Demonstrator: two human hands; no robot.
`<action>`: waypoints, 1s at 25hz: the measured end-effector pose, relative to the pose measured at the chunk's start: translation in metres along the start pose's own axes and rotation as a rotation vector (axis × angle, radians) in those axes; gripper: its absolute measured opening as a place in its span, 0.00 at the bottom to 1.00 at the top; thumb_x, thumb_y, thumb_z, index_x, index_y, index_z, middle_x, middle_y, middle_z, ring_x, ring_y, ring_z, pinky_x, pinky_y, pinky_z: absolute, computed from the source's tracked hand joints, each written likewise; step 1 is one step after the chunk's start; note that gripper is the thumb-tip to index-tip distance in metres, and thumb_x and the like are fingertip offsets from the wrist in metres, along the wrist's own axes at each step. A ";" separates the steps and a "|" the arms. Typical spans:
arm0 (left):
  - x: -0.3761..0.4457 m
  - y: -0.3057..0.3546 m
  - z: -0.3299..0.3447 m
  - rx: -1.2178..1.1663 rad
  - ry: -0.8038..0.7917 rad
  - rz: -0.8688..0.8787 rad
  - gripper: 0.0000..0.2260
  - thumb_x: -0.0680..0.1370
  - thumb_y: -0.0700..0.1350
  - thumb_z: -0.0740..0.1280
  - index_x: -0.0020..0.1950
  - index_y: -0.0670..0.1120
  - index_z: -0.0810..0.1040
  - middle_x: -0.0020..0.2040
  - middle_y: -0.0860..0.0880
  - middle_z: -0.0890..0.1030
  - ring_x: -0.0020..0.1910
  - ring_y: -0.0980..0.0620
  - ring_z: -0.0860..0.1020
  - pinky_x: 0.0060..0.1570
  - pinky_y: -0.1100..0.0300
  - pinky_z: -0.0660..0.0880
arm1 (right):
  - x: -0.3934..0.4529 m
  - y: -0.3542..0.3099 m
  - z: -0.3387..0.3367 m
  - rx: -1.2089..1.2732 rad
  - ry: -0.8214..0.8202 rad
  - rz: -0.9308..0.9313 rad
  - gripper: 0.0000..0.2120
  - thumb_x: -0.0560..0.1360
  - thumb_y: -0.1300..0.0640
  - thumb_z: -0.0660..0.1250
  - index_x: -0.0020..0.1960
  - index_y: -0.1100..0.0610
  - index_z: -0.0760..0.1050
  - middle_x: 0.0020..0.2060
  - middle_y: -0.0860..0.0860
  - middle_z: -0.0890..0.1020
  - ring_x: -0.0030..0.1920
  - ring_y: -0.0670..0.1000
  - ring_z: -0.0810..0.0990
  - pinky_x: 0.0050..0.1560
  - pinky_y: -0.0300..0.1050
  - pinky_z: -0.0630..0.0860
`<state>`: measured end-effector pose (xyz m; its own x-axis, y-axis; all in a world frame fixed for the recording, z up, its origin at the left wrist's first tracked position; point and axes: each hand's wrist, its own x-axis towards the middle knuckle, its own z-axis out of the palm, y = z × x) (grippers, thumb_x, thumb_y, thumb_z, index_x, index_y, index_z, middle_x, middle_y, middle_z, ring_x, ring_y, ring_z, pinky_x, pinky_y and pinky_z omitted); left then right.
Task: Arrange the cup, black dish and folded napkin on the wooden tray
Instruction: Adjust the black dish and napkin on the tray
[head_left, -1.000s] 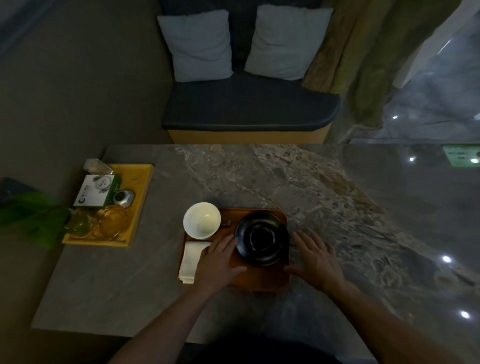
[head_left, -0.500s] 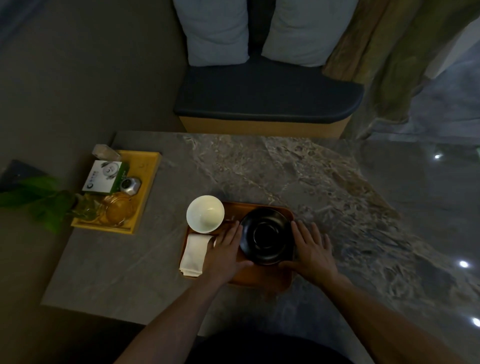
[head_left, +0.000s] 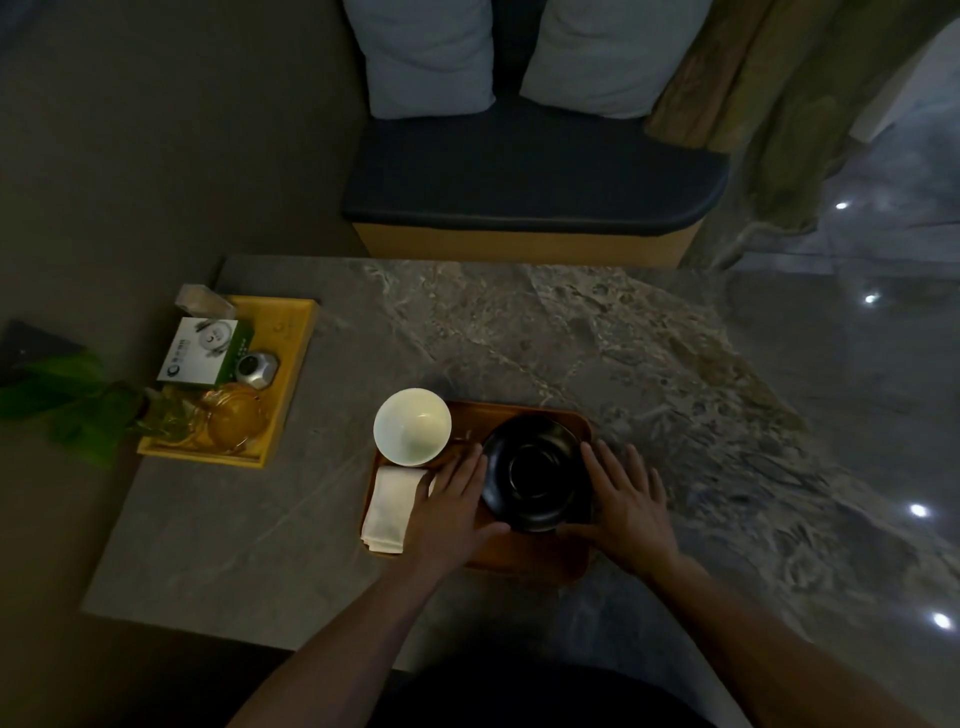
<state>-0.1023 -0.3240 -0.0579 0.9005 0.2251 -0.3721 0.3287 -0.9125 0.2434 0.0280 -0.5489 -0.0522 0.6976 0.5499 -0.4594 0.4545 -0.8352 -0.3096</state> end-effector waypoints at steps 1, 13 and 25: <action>-0.002 -0.001 0.000 0.000 -0.003 0.002 0.42 0.73 0.70 0.58 0.79 0.54 0.43 0.81 0.56 0.44 0.79 0.54 0.46 0.74 0.49 0.52 | -0.002 -0.001 0.002 0.002 -0.002 0.002 0.54 0.63 0.22 0.59 0.76 0.42 0.33 0.79 0.47 0.44 0.77 0.58 0.36 0.74 0.65 0.43; -0.023 -0.017 0.005 0.011 -0.054 0.005 0.42 0.74 0.70 0.58 0.79 0.55 0.42 0.77 0.59 0.36 0.79 0.54 0.42 0.75 0.46 0.46 | -0.025 -0.018 0.029 0.012 0.027 0.036 0.54 0.64 0.23 0.59 0.74 0.40 0.28 0.78 0.47 0.39 0.75 0.56 0.32 0.73 0.66 0.41; -0.025 -0.019 0.003 -0.059 0.012 0.034 0.38 0.74 0.68 0.60 0.79 0.57 0.48 0.80 0.57 0.48 0.79 0.55 0.46 0.75 0.47 0.45 | -0.024 -0.027 0.015 -0.088 0.045 -0.097 0.49 0.69 0.29 0.62 0.76 0.42 0.36 0.77 0.42 0.45 0.76 0.53 0.36 0.74 0.66 0.43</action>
<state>-0.1317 -0.3132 -0.0558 0.9148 0.1983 -0.3519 0.3133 -0.8981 0.3085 -0.0091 -0.5392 -0.0450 0.6714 0.6286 -0.3926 0.5663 -0.7768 -0.2754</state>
